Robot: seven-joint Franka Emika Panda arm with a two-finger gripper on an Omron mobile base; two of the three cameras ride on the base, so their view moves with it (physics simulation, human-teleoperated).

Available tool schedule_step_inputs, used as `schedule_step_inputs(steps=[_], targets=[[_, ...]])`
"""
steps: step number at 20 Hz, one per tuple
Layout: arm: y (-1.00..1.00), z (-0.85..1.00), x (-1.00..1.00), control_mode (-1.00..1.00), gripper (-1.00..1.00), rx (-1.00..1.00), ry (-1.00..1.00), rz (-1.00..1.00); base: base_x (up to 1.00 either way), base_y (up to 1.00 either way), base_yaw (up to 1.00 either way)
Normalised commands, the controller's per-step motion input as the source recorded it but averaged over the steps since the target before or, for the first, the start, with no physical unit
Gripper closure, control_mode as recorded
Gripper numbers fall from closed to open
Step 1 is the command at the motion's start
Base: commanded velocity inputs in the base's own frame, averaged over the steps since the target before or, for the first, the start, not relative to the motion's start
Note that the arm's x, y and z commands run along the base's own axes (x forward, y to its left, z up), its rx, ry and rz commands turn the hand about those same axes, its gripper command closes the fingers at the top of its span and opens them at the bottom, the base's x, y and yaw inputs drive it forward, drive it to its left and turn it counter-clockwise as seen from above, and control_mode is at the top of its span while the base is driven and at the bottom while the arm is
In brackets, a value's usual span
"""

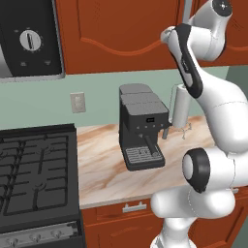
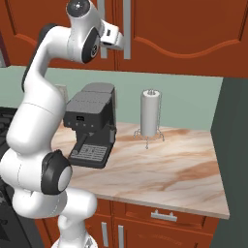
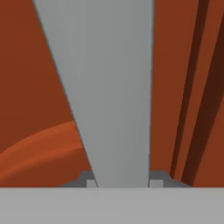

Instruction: Open the cabinet. Pick the bar soap and place it next to the sink. Then close the cabinet.

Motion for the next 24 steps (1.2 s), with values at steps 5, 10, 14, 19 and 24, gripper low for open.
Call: schedule_step_inputs(steps=[5, 10, 14, 19, 24], targets=[[0.55, 0.00, 0.00, -1.00, 1.00, 0.00, -0.01, 0.03, 0.00, 0.00, 0.00], [0.62, 0.00, -0.12, -1.00, 1.00, 0.00, -0.02, 0.08, 0.00, 0.00, 0.00], [0.66, 0.00, -0.23, -1.00, 1.00, 0.00, -0.02, 0.16, 0.00, 0.00, 0.00], [0.63, 0.00, -0.41, -1.00, 1.00, 0.00, -0.01, 0.20, 0.00, 0.00, 0.00], [0.78, 0.00, -0.46, -1.00, 1.00, 0.00, 0.00, 0.21, 0.00, 0.00, 0.00]])
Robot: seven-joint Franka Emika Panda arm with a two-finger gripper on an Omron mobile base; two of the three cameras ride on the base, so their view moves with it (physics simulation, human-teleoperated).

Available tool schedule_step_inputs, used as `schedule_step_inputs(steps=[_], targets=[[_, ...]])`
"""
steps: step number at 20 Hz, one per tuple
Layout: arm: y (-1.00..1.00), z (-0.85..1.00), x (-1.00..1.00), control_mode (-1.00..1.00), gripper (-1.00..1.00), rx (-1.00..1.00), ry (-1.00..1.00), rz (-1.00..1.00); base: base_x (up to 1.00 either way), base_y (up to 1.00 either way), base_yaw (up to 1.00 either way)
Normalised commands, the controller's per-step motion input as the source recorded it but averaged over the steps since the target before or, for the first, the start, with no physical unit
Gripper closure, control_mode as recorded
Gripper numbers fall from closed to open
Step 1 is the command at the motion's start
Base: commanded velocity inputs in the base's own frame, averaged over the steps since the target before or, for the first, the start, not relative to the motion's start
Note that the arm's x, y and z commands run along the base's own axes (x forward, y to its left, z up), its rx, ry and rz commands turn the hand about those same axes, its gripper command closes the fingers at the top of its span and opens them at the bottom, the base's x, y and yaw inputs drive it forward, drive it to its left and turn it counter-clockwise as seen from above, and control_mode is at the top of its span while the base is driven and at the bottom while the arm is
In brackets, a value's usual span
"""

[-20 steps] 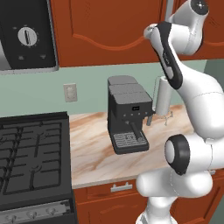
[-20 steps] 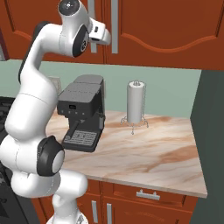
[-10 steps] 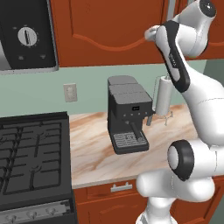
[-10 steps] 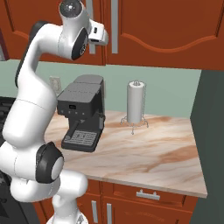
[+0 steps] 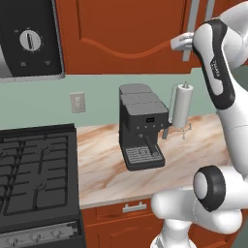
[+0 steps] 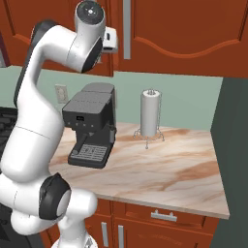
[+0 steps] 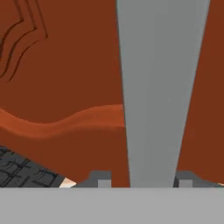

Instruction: Open the cabinet. Pick the bar soap and place it next to the sink. Then close the cabinet.

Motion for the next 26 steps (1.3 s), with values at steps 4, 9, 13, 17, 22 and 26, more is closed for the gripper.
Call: schedule_step_inputs(steps=[4, 9, 13, 17, 22, 26], targets=[[1.00, 0.00, -0.32, -1.00, 1.00, 0.00, 0.00, 0.16, 0.00, 0.00, 0.00], [0.98, -0.04, -0.46, -1.00, 1.00, 0.00, 0.00, 0.04, 0.00, 0.00, 0.00], [0.88, -0.18, -0.53, -1.00, 1.00, 0.00, 0.00, -0.02, 0.00, 0.00, 0.00], [0.86, -0.24, -0.46, -1.00, 1.00, 0.00, 0.00, -0.10, 0.00, 0.00, 0.00], [0.85, -0.24, -0.33, -1.00, 1.00, 0.00, 0.00, -0.14, 0.00, 0.00, 0.00], [0.87, -0.26, -0.24, -1.00, 1.00, 0.00, 0.00, -0.16, 0.00, 0.00, 0.00]])
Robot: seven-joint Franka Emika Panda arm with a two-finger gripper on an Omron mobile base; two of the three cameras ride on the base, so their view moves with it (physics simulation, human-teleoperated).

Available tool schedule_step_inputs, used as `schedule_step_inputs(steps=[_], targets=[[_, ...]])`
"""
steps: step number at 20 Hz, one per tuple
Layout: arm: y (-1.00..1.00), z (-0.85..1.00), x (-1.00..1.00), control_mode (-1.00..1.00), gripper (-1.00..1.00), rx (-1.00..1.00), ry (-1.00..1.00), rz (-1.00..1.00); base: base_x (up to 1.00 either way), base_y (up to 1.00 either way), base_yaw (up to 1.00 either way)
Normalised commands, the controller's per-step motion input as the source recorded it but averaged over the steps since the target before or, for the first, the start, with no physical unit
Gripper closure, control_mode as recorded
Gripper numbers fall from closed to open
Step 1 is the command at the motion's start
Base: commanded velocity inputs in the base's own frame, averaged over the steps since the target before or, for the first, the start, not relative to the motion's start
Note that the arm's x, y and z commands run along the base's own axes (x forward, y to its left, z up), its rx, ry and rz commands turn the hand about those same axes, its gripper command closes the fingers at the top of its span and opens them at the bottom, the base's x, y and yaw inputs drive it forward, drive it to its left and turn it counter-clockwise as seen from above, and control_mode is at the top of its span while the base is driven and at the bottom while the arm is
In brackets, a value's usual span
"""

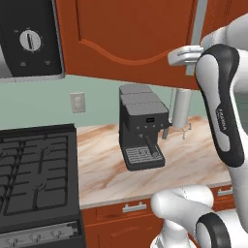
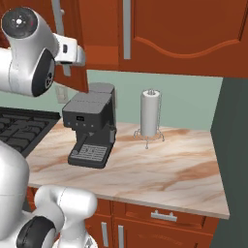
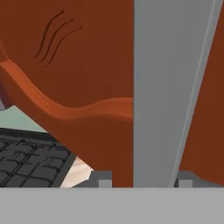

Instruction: Open the cabinet. Pick the bar soap and place it next to the sink. Then close the cabinet.

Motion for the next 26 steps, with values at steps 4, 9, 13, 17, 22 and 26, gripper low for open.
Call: schedule_step_inputs(steps=[4, 9, 13, 17, 22, 26], targets=[[0.93, -0.21, -0.21, -1.00, 1.00, 0.00, 0.00, -0.16, 0.00, 0.00, 0.00], [0.93, -0.15, -0.20, -1.00, 1.00, 0.00, 0.00, -0.15, 0.00, 0.00, 0.00], [0.83, -0.17, -0.19, -1.00, 1.00, 0.00, 0.00, -0.09, 0.00, 0.00, 0.00], [0.74, -0.17, -0.17, -1.00, 1.00, 0.00, 0.00, -0.03, 0.00, 0.00, 0.00], [0.31, -0.05, -0.04, -1.00, 1.00, 0.00, 0.00, 0.00, 0.00, 0.00, 0.00], [0.00, 0.00, 0.00, -1.00, -1.00, 0.00, 0.00, 0.00, 0.00, 0.00, 0.00]])
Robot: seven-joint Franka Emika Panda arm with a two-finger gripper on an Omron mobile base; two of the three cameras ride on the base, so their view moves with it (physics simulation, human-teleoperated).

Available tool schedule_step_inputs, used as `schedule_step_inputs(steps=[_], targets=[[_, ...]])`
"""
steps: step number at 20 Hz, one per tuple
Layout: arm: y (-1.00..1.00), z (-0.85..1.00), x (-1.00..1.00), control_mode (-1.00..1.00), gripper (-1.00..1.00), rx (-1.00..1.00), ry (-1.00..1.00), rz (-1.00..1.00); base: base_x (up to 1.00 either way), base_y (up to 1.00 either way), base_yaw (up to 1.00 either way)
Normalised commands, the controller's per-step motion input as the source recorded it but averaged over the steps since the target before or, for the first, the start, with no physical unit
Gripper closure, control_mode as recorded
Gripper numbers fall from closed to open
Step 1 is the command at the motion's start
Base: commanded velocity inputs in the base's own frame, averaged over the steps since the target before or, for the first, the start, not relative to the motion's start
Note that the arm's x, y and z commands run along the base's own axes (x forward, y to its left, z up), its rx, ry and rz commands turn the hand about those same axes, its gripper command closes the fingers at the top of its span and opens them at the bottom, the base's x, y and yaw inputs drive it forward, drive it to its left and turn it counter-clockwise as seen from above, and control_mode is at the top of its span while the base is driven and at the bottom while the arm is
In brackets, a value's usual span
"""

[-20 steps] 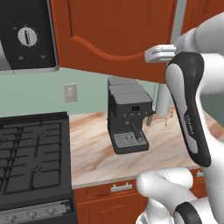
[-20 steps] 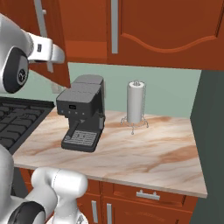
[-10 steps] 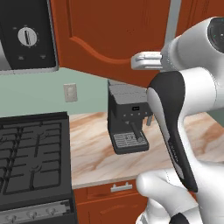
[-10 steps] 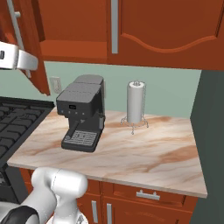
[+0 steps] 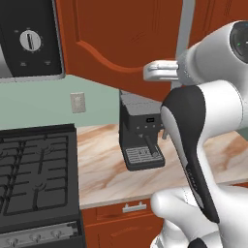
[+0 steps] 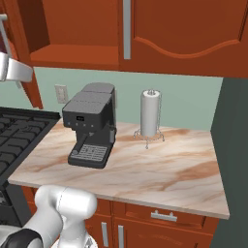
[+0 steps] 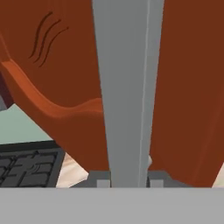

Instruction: Open the cabinet. Pick the bar soap and place it next to the sink. Then close the cabinet.

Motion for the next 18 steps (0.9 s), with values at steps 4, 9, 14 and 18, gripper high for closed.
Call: schedule_step_inputs(steps=[4, 9, 14, 18], targets=[[0.00, 0.00, 0.00, -1.00, -1.00, 0.00, 0.00, 0.00, 0.00, 0.00, 0.00], [0.00, 0.00, -0.05, -1.00, -1.00, 0.00, 0.00, 0.00, 0.00, 0.00, 0.00], [-0.06, 0.00, -0.62, -1.00, -1.00, 0.02, -0.03, -0.02, 0.00, 0.00, 0.00], [-0.09, 0.00, -0.84, -1.00, -1.00, 0.05, -0.05, -0.03, 0.00, 0.00, 0.00]])
